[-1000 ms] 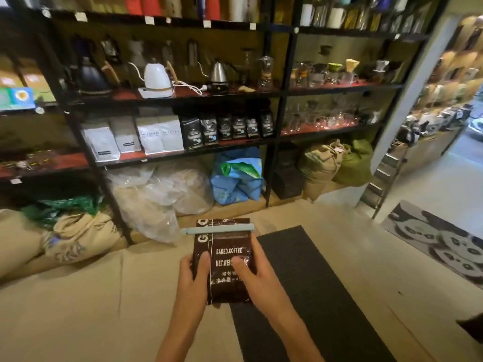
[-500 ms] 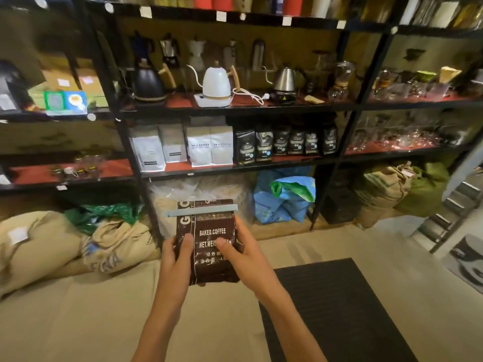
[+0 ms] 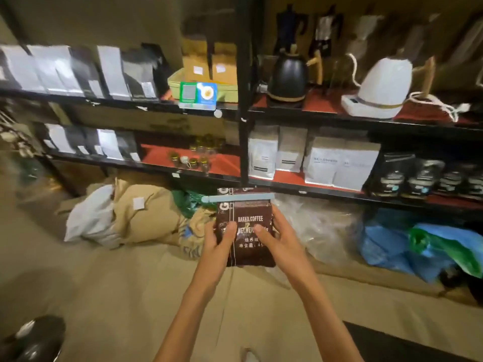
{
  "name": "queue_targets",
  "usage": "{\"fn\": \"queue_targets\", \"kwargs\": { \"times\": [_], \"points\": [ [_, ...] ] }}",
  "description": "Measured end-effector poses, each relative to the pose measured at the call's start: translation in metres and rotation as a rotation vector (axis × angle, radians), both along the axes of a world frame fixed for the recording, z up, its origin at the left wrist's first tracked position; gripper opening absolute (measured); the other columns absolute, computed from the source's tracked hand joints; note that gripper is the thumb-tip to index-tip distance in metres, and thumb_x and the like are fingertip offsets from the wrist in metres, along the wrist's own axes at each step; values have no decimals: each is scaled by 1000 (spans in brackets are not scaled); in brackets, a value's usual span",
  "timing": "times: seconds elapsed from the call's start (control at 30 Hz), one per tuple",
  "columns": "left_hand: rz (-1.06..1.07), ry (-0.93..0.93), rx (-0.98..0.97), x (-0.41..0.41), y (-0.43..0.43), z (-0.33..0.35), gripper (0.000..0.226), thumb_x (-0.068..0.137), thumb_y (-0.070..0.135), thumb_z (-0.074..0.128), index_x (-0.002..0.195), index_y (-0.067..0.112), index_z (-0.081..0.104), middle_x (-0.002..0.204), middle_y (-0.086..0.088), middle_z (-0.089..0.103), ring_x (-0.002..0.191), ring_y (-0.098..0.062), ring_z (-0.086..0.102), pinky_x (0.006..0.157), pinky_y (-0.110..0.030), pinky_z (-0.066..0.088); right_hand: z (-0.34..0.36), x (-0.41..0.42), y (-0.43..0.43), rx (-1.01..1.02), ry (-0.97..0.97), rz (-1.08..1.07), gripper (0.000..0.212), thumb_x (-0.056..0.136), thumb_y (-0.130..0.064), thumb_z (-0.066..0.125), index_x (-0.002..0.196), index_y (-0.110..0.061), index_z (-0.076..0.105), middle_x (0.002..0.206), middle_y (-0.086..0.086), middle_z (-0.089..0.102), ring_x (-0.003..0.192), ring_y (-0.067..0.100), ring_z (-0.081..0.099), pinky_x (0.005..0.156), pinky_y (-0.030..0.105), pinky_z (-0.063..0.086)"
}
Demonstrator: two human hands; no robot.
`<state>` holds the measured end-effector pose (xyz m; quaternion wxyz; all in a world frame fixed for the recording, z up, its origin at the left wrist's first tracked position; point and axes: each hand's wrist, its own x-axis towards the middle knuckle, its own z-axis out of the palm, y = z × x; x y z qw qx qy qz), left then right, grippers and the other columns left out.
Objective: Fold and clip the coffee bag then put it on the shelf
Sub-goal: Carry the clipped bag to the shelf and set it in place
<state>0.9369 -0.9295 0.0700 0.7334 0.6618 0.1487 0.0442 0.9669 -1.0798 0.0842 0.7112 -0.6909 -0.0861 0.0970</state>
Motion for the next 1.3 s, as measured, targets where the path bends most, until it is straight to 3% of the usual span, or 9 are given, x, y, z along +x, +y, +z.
{"fn": "queue_targets", "kwargs": {
  "times": [0.2,0.4,0.63,0.73,0.9,1.07,1.17,1.23,1.3],
  "points": [
    [142,36,-11,80,116,-1,43,94,37,58,132,24,45,123,0,65,98,-6,71,76,-22,58,-12,108,118,-22,38,179,52,93,-20,66,137,-40,47,129,-10,66,118,9,63,95,35,53],
    [241,21,-44,128,229,-21,28,95,32,58,121,28,49,121,2,65,98,-5,71,78,-22,58,-25,176,238,-68,80,340,47,93,-18,66,126,-45,46,114,-24,65,105,-2,67,82,24,59],
    [-8,84,4,194,396,-31,40,91,17,66,124,30,46,124,-1,64,104,-7,68,83,-26,57,-29,246,371,-199,125,265,31,91,-25,67,120,-25,54,117,-4,70,94,0,71,69,19,59],
    [-98,57,109,232,461,-38,44,90,10,67,128,21,48,123,-4,64,101,-4,68,77,-22,58,-28,277,418,-260,93,203,27,92,-25,66,117,-26,57,116,-4,69,101,7,68,74,18,57],
    [-160,61,254,309,533,-59,47,80,24,74,118,40,52,123,-4,64,114,-17,62,91,-28,53,-24,343,475,-435,-57,153,40,90,-28,69,125,-40,56,127,-11,61,116,9,58,94,35,53],
    [-258,48,301,381,574,-72,47,87,11,70,120,37,50,117,11,65,107,-2,63,87,-18,52,-34,408,530,-758,-233,235,39,86,-27,74,123,-18,67,108,-13,64,93,3,60,75,-1,41],
    [-350,70,398,421,598,-80,50,93,14,65,129,35,38,120,16,59,106,15,58,88,-10,46,-44,455,556,-804,-240,244,37,83,-27,77,117,-15,71,100,-11,68,86,5,62,73,-3,39],
    [-433,101,548,450,624,-87,57,88,34,68,130,48,32,133,12,52,125,8,47,110,-28,36,-51,482,573,-794,-187,229,34,83,-29,76,116,-18,72,102,-14,69,85,2,62,75,1,41],
    [-511,118,768,482,660,-93,67,80,53,67,133,58,26,148,16,37,147,-8,19,122,-50,5,-62,508,592,-805,-143,215,35,86,-33,72,119,-20,70,114,-8,72,98,7,65,84,12,45]
  ]
}}
